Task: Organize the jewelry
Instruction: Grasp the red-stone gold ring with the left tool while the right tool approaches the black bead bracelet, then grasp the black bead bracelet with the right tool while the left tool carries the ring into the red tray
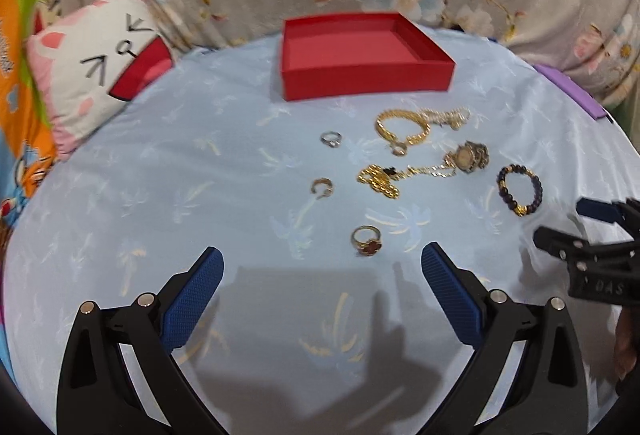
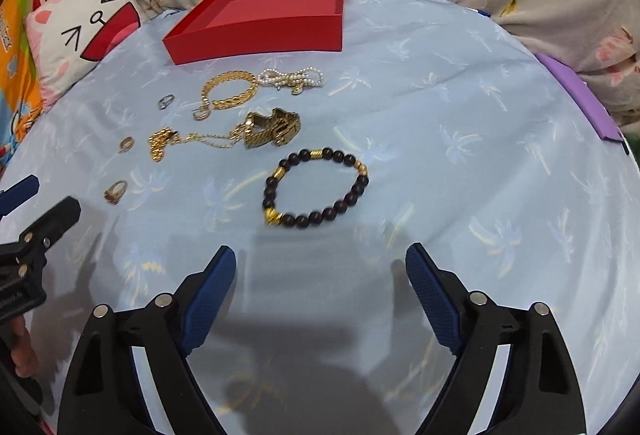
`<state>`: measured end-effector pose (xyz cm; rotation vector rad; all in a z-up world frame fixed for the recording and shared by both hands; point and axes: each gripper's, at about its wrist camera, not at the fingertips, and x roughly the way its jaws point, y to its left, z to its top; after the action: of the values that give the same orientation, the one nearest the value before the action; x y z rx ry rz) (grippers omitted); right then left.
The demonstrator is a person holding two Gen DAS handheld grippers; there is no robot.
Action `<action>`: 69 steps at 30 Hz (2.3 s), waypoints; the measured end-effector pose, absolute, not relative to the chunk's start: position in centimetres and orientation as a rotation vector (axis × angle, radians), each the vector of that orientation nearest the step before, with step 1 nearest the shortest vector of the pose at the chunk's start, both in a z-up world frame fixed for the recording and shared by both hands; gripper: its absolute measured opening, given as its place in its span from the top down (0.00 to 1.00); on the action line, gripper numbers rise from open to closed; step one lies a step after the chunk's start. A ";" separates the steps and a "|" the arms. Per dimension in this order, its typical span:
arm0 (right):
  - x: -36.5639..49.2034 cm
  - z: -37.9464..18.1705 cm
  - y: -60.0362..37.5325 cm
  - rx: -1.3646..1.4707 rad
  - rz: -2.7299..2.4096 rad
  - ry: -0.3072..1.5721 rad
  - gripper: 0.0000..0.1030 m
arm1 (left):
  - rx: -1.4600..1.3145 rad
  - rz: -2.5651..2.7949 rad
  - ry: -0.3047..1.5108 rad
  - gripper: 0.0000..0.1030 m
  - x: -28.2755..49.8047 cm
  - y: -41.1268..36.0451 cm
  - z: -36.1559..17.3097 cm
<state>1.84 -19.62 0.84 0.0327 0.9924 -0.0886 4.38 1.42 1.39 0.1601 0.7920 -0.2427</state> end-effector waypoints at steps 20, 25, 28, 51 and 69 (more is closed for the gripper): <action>3.5 0.1 -20.6 0.017 -0.093 0.964 0.19 | 0.150 -0.316 0.852 0.81 6.7 -0.8 -1.4; 3.8 0.0 -20.6 0.030 -0.090 0.963 0.24 | 0.127 -0.336 0.848 0.81 6.7 -0.6 -1.1; 4.1 -0.1 -20.5 0.038 -0.086 0.964 0.28 | 0.120 -0.330 0.832 0.81 6.7 -0.3 -0.8; 5.6 0.0 -21.7 0.031 -0.127 0.924 0.93 | 0.101 -0.317 0.825 0.81 7.3 0.7 -0.8; 5.3 9.1 -19.1 -0.009 0.014 0.782 0.93 | 0.130 -0.356 0.681 0.81 8.2 0.7 6.7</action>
<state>5.29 -19.14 9.12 -0.0092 0.7818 0.0140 8.21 0.69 6.67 0.1303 0.6811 -0.3561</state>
